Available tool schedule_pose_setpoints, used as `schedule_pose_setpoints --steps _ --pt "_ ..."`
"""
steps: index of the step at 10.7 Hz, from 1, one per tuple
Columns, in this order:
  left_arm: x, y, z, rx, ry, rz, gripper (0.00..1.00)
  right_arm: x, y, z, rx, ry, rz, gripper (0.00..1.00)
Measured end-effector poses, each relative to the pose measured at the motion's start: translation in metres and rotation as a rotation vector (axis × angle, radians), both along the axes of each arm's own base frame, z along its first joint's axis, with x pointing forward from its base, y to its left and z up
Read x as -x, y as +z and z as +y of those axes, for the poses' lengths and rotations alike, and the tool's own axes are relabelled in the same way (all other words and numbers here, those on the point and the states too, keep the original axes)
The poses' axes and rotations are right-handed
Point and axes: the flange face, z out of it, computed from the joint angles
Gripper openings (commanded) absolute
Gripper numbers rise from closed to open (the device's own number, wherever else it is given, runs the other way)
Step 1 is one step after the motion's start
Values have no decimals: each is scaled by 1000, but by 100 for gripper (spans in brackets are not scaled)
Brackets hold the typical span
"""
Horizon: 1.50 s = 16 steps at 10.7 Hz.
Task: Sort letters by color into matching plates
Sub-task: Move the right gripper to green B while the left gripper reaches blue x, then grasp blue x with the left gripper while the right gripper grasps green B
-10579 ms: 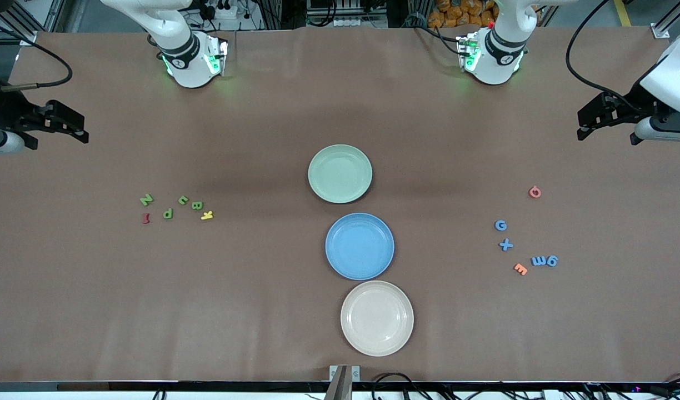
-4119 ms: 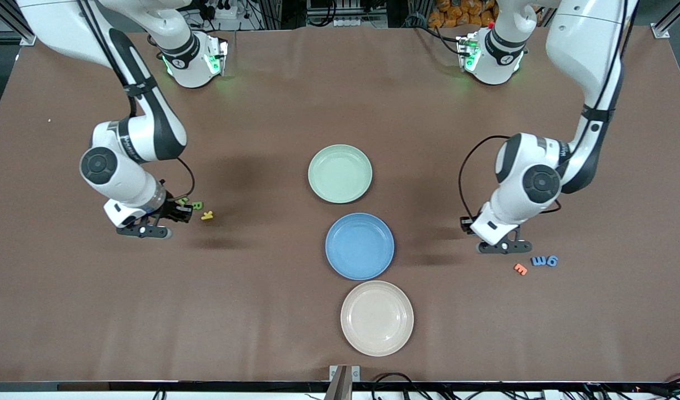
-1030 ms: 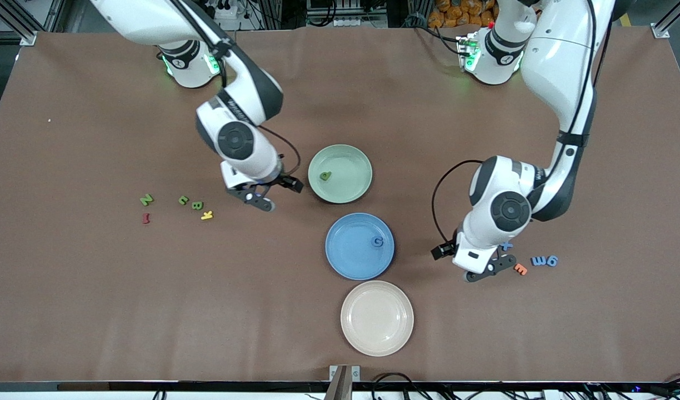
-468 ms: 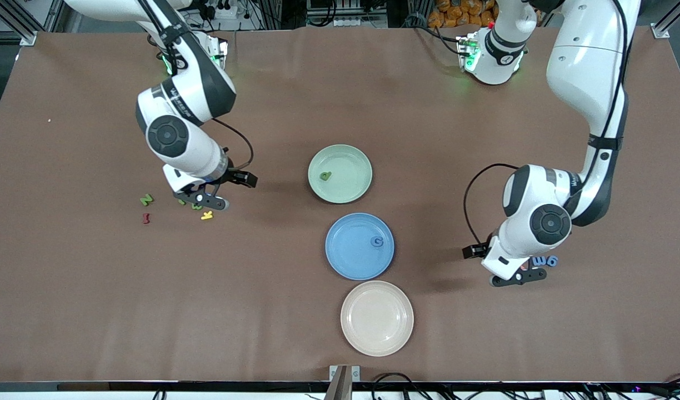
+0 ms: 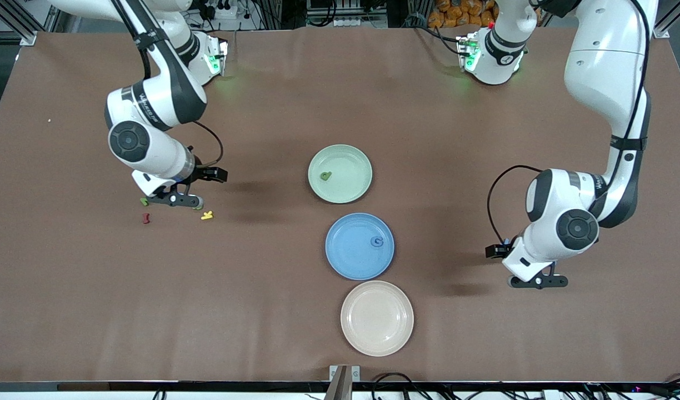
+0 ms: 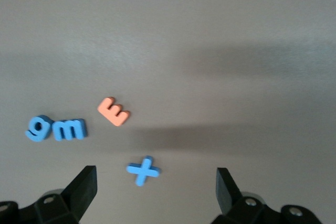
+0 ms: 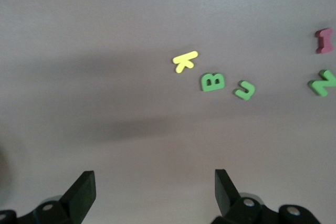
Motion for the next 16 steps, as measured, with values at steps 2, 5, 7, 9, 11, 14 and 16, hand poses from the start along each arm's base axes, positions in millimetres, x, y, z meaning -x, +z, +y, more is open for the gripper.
schedule_pose_setpoints --steps 2,5,7,9,11,14,16 --pt "0 -3 9 0 -8 8 100 9 -13 -19 -10 30 -22 100" --pt "12 -31 6 -10 63 55 100 17 -30 -27 -23 30 -75 100" --pt "19 -44 16 -10 111 58 100 23 -44 -37 -38 49 -121 95" --pt "28 -56 28 -3 203 29 100 24 -56 -54 -42 74 -170 81" --pt "36 -63 27 -2 325 10 100 22 -67 -62 -29 106 -195 75" --pt "43 -74 25 11 382 -17 100 17 -85 -77 -15 134 -220 75" --pt "52 -88 32 30 391 -50 100 15 -97 -80 -27 136 -234 74"
